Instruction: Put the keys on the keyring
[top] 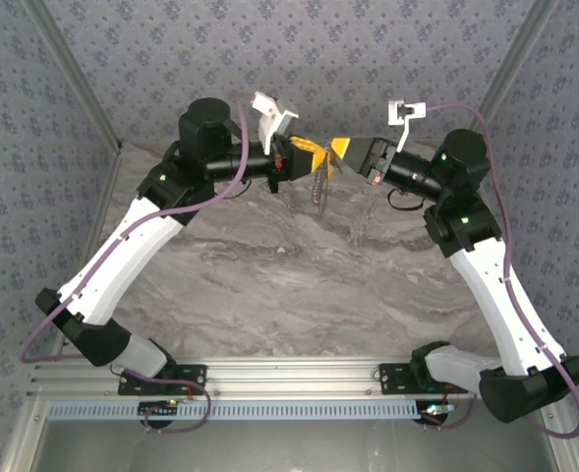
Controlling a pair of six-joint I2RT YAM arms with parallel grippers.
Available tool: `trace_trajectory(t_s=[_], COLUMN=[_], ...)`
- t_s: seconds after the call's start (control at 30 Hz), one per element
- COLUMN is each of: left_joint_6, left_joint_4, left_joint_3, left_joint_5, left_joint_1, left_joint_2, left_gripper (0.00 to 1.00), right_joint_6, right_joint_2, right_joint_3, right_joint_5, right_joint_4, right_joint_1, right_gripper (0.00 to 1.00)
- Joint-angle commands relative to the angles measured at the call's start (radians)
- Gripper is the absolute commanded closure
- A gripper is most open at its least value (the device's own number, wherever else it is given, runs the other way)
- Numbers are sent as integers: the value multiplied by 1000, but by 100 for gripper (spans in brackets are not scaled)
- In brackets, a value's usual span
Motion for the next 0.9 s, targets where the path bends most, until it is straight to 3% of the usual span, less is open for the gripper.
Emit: trace_trajectory(t_s=[0.0,0.87], left_joint_6=[23,26], left_joint_4=[36,67], left_joint_3=[44,44], left_joint_5=[19,-19], left_joint_1=[-15,-16], left_joint_2=[-26,-14], left_gripper=[100,100], right_joint_6=[-22,37], right_joint_2=[-20,-56], right_joint_3=[-12,-37], right_joint_5=[52,-15], right_joint_4=[-45,27], right_joint_1=[-24,-82], right_gripper=[100,100])
